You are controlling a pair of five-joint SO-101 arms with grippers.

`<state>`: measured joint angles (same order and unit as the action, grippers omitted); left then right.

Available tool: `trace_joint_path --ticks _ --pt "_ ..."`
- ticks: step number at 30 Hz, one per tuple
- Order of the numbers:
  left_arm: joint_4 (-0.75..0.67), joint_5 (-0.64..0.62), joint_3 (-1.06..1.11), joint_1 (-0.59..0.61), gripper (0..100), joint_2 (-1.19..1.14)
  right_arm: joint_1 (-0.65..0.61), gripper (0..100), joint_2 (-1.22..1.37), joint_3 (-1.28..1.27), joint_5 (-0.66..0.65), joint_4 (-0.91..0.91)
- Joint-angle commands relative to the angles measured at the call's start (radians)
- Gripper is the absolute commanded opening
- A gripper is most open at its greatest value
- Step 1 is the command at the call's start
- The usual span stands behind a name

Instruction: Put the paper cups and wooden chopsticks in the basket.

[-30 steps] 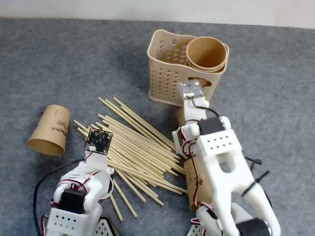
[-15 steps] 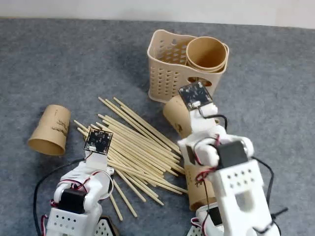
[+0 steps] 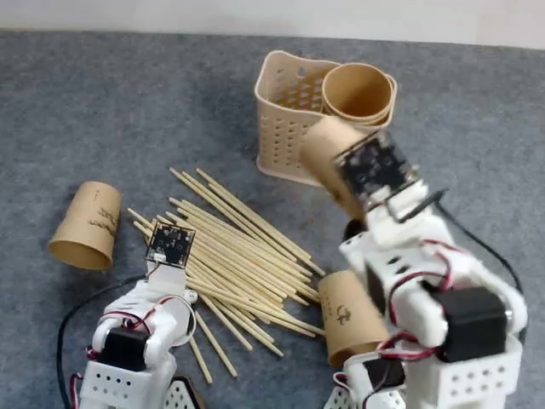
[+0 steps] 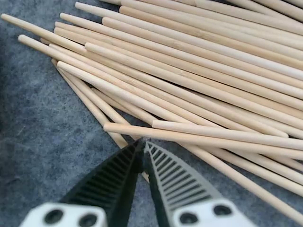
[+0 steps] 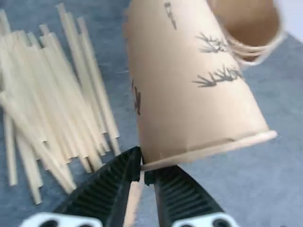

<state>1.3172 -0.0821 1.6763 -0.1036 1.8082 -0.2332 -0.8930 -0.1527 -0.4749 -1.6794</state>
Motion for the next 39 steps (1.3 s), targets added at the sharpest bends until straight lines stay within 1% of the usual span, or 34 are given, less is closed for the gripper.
trace_joint_path --ticks 1,6,9,13,17,20,26,28,32,36,39 --pt "0.005 -0.006 0.019 -0.012 1 0.010 0.087 0.7 0.139 0.151 -0.031 0.022" --pt "0.005 -0.006 0.019 -0.012 1 0.010 0.150 0.7 0.334 0.404 -0.031 0.016" --pt "0.005 -0.006 0.019 -0.012 1 0.010 0.154 0.7 0.433 0.522 -0.032 0.016" --pt "0.005 -0.006 0.019 -0.012 1 0.010 0.154 0.7 0.550 0.616 -0.037 0.016" --pt "0.005 -0.006 0.019 -0.012 1 0.010 0.154 0.7 0.645 0.638 -0.110 0.016" --pt "0.005 -0.006 0.019 -0.012 1 0.010 0.179 0.8 0.682 0.642 -0.117 0.007" --pt "0.005 -0.006 0.019 -0.012 1 0.010 0.177 1.5 0.691 0.642 -0.118 -0.001" --pt "0.005 -0.006 0.019 -0.012 1 0.010 0.177 4.1 0.691 0.644 -0.118 0.016" --pt "0.005 -0.006 0.019 -0.012 1 0.010 0.177 15.7 0.690 0.644 -0.110 0.064" --pt "0.005 -0.006 0.019 -0.012 1 0.010 0.160 16.9 0.690 0.644 -0.100 0.139" --pt "0.005 -0.006 0.019 -0.012 1 0.010 0.130 17.0 0.691 0.644 -0.041 0.193"
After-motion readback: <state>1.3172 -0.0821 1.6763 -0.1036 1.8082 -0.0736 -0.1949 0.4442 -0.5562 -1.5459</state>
